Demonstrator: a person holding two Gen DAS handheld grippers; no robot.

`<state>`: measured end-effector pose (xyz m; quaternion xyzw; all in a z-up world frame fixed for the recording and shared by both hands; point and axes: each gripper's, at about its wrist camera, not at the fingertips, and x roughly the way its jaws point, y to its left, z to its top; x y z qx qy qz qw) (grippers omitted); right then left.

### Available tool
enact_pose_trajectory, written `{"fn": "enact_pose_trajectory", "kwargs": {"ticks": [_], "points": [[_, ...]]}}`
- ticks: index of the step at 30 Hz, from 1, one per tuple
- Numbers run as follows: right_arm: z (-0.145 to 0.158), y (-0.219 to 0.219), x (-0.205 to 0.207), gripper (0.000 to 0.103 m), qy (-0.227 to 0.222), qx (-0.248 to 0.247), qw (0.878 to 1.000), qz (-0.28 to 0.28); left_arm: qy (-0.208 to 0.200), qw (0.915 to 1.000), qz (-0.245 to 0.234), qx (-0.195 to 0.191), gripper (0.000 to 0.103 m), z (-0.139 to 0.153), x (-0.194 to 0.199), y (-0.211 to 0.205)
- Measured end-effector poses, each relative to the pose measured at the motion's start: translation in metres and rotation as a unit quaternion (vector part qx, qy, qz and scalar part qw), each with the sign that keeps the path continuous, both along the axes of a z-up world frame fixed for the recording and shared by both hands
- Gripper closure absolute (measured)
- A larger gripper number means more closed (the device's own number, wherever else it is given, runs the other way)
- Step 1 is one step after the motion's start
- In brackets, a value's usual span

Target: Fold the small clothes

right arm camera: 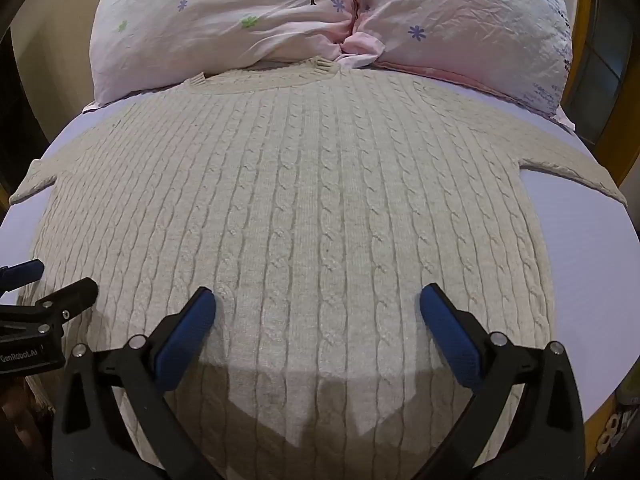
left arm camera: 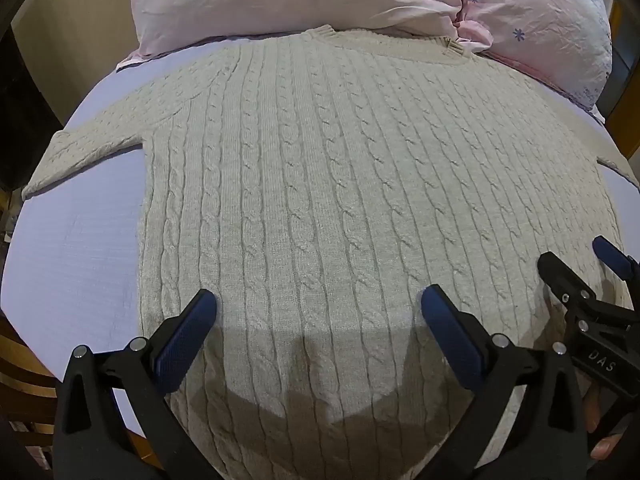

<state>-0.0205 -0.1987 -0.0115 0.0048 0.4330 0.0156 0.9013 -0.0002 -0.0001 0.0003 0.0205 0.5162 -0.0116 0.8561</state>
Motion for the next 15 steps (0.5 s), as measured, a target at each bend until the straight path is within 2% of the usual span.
{"fn": "enact_pose_trajectory", "kwargs": {"ticks": [15], "points": [[0.0001, -0.0005, -0.0008, 0.002, -0.001, 0.0, 1.0, 0.0, -0.002, 1.0, 0.0, -0.001, 0.001, 0.0002, -0.0001, 0.0001]]}}
